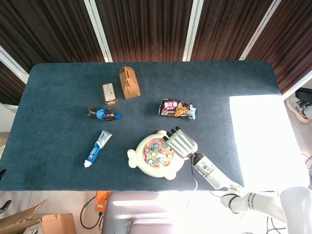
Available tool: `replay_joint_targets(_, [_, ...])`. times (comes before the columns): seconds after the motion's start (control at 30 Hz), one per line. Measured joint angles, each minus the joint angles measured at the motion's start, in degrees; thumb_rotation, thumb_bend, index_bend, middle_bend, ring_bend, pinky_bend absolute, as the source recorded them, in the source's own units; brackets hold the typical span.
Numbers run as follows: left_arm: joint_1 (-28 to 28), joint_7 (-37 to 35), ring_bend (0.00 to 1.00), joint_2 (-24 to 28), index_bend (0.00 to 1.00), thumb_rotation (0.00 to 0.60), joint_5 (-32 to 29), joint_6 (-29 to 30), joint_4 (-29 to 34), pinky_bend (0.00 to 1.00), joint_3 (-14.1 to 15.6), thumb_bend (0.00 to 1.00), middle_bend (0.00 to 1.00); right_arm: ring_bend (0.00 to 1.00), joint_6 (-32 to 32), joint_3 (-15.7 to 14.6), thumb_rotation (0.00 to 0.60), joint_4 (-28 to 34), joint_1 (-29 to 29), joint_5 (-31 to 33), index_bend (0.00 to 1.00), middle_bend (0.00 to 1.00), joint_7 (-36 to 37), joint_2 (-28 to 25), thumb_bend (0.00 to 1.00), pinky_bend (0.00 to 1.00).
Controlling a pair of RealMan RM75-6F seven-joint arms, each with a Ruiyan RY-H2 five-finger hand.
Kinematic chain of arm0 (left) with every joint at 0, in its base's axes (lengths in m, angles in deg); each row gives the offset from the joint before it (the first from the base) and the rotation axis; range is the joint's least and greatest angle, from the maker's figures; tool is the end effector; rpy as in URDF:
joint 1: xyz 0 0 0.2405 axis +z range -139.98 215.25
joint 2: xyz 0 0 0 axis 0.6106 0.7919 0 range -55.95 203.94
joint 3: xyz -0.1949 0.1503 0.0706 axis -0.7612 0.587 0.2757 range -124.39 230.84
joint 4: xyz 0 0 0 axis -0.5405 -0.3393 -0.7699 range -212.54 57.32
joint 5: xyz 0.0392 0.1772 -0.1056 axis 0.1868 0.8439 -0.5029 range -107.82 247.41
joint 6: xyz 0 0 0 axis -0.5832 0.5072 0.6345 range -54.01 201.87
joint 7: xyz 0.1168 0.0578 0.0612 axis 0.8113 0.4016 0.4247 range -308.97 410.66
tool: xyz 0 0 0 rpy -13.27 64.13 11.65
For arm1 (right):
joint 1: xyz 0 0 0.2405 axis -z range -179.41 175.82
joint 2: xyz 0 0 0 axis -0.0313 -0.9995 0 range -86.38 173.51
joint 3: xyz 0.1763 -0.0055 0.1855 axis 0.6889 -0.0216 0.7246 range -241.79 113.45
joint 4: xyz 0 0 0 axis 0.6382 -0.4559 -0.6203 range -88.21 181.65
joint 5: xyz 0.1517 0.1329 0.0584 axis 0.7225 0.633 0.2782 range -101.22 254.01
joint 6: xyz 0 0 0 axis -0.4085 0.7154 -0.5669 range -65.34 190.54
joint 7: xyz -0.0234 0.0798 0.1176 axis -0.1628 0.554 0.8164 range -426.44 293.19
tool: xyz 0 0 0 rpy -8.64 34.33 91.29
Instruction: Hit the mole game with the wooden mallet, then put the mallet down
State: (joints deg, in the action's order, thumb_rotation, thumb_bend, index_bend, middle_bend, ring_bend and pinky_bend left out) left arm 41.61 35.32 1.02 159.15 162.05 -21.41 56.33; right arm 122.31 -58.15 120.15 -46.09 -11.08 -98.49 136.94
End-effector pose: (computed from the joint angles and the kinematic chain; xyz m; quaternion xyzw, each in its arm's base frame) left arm -0.4228 0.1050 0.1739 -0.6273 -0.3719 -0.2775 0.6254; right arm -0.1275 -0.3365 -0.0340 0.8305 -0.0708 0.3500 0.4274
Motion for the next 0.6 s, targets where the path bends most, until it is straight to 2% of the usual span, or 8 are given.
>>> replay_joint_targets(0.3, [0.1,-0.2,0.0,0.0,0.0,0.6,0.0,0.3,-0.1,0.07,0.0,0.21,0.0,0.57,-0.3,-0.5,0.6,-0.7,0.2,0.5,1.0,0.69,-0.1,0.0,0.47,0.6])
replay_joint_targets(0.6, [0.4,-0.6,0.0,0.2,0.0,0.6,-0.2,0.7,0.0,0.07,-0.1,0.21,0.0,0.58,5.4,-0.1,0.6,-1.0,2.2,-1.1,1.0,0.69,5.2,-1.6,0.47,0.61])
